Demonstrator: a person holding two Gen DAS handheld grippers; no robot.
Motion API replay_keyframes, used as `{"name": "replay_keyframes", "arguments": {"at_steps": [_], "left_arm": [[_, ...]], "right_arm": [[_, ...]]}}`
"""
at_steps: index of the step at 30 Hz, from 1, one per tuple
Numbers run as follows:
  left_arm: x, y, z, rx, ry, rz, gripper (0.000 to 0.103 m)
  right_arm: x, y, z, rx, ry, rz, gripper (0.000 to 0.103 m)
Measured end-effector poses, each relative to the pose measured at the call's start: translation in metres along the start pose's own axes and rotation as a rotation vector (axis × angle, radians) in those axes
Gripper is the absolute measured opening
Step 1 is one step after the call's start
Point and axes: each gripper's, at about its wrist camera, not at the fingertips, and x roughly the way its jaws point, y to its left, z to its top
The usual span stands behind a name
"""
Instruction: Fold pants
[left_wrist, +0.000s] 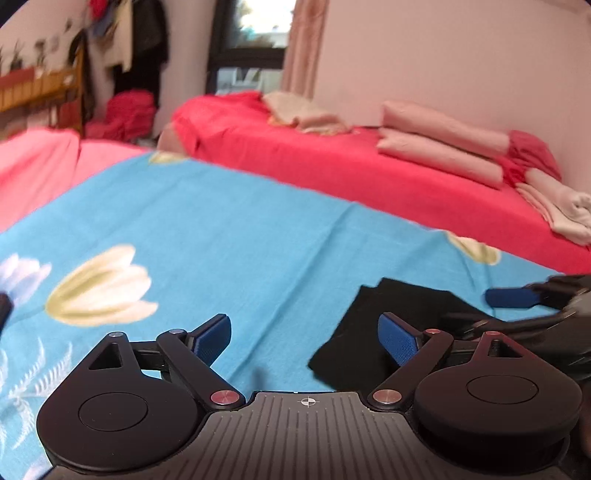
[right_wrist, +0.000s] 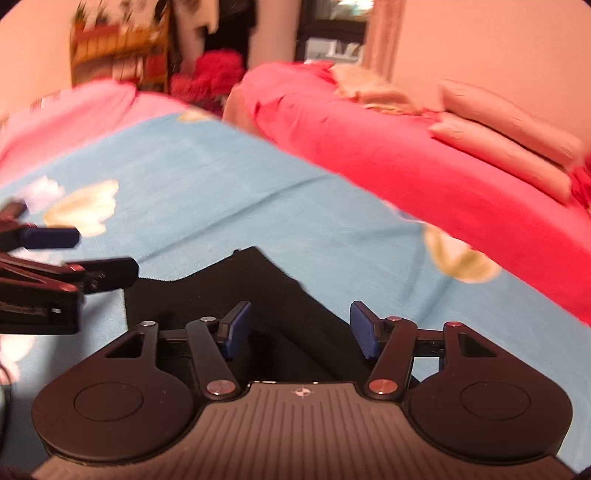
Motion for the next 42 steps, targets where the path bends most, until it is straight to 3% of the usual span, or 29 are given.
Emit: {"name": "replay_keyframes", "arguments": {"at_steps": [2, 3, 4, 7, 9, 12, 14, 17, 20, 21, 25, 29, 33, 38, 42], "left_arm": [[0.004, 0.007, 0.001, -0.028, 0.025, -0.012, 0.103], [0.006, 0.009, 0.001, -0.038, 0.031, -0.012, 0.103], [0.006, 0.011, 0.002, -0.045, 0.032, -0.006, 0.103], [0.005, 0.015, 0.003, -0.069, 0.022, 0.009, 0.103], [0.004, 0.018, 0.003, -0.082, 0.019, 0.011, 0.103], [0.006, 0.017, 0.003, -0.081, 0.017, 0.021, 0.103], [0.008, 0.014, 0.002, -0.066, 0.021, 0.026, 0.103], [0.013, 0.009, 0.0, -0.047, 0.04, 0.013, 0.103], [0.016, 0.001, -0.003, -0.012, 0.054, -0.006, 0.103], [0.016, -0.002, -0.004, 0.005, 0.055, -0.007, 0.103], [0.017, -0.015, -0.007, 0.066, 0.07, -0.034, 0.103], [0.018, -0.029, -0.008, 0.111, 0.11, -0.088, 0.103], [0.011, -0.052, -0.006, 0.179, 0.147, -0.154, 0.103], [0.009, -0.089, -0.007, 0.273, 0.186, -0.243, 0.103], [0.02, -0.108, -0.016, 0.311, 0.189, -0.23, 0.103]], "right_arm": [[0.021, 0.009, 0.001, -0.04, 0.048, -0.042, 0.04], [0.025, 0.008, 0.0, -0.043, 0.046, -0.042, 0.013], [0.022, 0.007, 0.001, -0.038, 0.044, -0.044, 0.008], [-0.004, 0.007, 0.011, -0.063, -0.059, -0.036, 0.008], [-0.017, 0.004, 0.022, -0.028, -0.105, 0.05, 0.008], [0.006, 0.006, 0.027, 0.0, -0.073, 0.094, 0.008], [0.042, 0.007, 0.018, -0.02, 0.02, 0.015, 0.01], [0.043, -0.003, 0.013, 0.052, 0.007, -0.003, 0.027], [0.002, -0.02, 0.014, 0.124, -0.034, -0.026, 0.039], [-0.016, -0.026, 0.012, 0.138, -0.045, -0.049, 0.048], [-0.1, -0.059, -0.019, 0.173, -0.087, -0.163, 0.069], [-0.166, -0.099, -0.079, 0.236, -0.048, -0.289, 0.069], [-0.183, -0.127, -0.131, 0.236, 0.05, -0.352, 0.066], [-0.166, -0.138, -0.144, 0.227, 0.065, -0.287, 0.069], [-0.136, -0.141, -0.137, 0.202, 0.081, -0.252, 0.07]]}}
